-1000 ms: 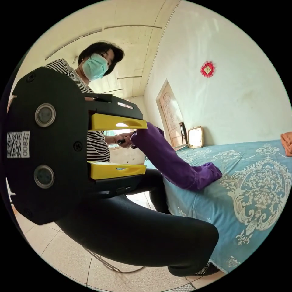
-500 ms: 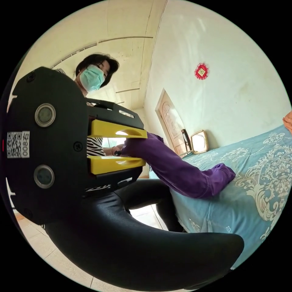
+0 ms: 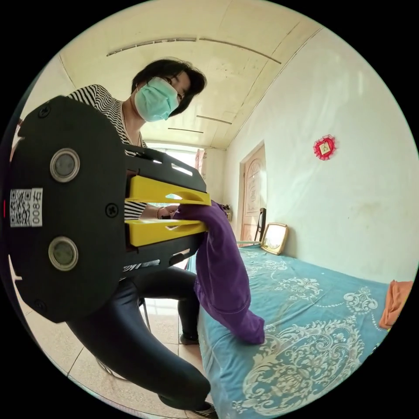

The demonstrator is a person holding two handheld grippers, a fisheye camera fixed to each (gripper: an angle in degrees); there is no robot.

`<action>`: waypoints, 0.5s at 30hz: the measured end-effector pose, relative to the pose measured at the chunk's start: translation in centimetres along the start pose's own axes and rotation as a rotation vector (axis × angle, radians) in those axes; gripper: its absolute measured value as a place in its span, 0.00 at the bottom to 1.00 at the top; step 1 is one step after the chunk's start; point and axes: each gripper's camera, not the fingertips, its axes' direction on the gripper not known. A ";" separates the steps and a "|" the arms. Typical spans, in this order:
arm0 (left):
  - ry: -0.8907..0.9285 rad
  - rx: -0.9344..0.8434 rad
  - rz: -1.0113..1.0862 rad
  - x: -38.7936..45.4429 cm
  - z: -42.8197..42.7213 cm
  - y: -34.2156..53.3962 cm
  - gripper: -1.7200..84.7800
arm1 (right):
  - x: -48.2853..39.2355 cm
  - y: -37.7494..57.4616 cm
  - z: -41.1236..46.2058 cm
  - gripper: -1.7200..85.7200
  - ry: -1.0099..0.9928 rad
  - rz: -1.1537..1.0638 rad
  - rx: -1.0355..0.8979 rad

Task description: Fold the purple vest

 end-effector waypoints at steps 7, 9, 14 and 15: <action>-0.010 -0.044 0.129 1.5 15.4 -15.6 0.04 | 0.1 -10.1 -9.9 0.07 0.039 -0.104 0.086; -0.002 -0.056 0.187 2.7 20.4 -19.9 0.04 | -1.0 -13.5 -12.6 0.07 0.060 -0.155 0.102; 0.059 -0.085 0.343 7.4 37.2 -30.6 0.04 | -7.7 -22.6 -22.7 0.07 0.119 -0.344 0.183; 0.066 -0.091 0.359 8.0 39.2 -31.4 0.04 | -8.6 -23.3 -24.0 0.07 0.125 -0.366 0.196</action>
